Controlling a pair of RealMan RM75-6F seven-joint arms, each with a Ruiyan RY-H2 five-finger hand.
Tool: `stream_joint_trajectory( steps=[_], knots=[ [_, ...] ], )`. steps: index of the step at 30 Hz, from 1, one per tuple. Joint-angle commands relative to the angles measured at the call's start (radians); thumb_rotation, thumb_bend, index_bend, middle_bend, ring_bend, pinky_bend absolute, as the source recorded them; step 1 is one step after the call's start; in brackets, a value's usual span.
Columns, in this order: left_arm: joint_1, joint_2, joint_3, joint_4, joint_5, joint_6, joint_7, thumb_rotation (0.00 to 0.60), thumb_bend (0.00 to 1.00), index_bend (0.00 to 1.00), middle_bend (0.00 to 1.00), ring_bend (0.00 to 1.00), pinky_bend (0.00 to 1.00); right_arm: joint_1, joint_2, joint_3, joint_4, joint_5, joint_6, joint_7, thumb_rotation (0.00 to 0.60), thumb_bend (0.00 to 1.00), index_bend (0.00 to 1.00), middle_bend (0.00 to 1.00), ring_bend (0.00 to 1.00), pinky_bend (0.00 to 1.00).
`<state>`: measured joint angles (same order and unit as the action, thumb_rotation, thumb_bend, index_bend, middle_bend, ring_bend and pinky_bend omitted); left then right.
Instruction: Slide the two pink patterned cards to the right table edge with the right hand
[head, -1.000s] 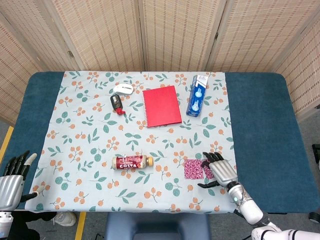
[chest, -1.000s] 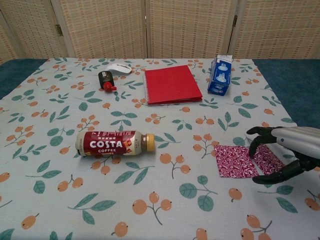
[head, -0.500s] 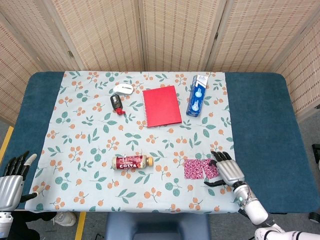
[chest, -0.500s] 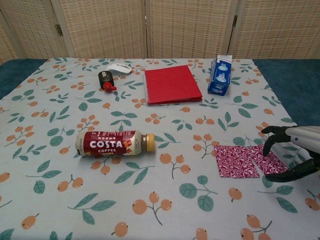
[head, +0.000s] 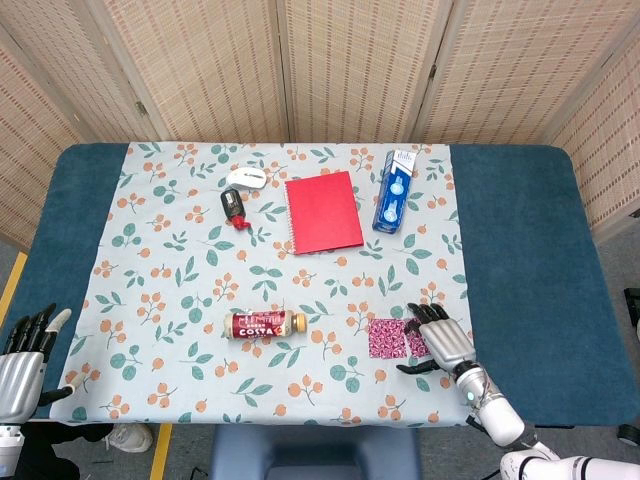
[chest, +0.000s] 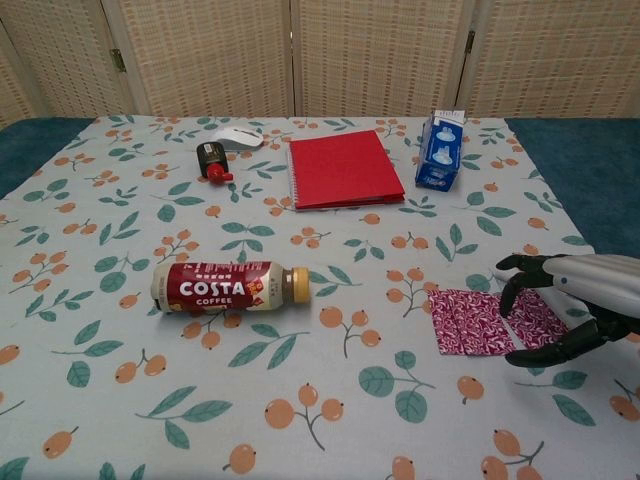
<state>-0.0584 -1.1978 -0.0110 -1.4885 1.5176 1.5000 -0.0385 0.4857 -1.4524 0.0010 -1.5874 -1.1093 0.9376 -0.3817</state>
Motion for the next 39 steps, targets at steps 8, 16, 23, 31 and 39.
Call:
stream_joint_trajectory(
  steps=[8,16,23,31,39],
  knots=[
    [-0.001,-0.004,-0.001,0.005,0.005,0.002,-0.004,0.600,0.25,0.11,0.00,0.08,0.00,-0.026,0.034,-0.011,-0.026,-0.007,0.042,0.009,0.272,0.18,0.30,0.06,0.00,0.00],
    [-0.003,-0.003,0.000,-0.002,0.009,0.001,0.001,0.600,0.25,0.12,0.00,0.08,0.00,-0.024,0.042,-0.023,-0.066,-0.099,0.047,0.051,0.275,0.18,0.30,0.06,0.00,0.00],
    [0.004,0.001,0.002,-0.002,0.005,0.006,-0.002,0.600,0.25,0.12,0.00,0.08,0.00,0.004,-0.006,-0.007,-0.036,-0.095,0.013,0.040,0.273,0.18,0.30,0.06,0.00,0.00],
    [0.011,0.001,0.004,0.006,0.001,0.008,-0.012,0.600,0.25,0.12,0.00,0.08,0.00,0.011,-0.019,-0.015,-0.034,-0.085,0.003,0.017,0.273,0.18,0.30,0.06,0.00,0.00],
    [0.009,-0.004,0.004,0.011,0.002,0.003,-0.014,0.600,0.25,0.12,0.00,0.08,0.00,-0.012,0.009,-0.058,-0.066,-0.122,0.018,0.021,0.274,0.18,0.30,0.06,0.00,0.00]
  ],
)
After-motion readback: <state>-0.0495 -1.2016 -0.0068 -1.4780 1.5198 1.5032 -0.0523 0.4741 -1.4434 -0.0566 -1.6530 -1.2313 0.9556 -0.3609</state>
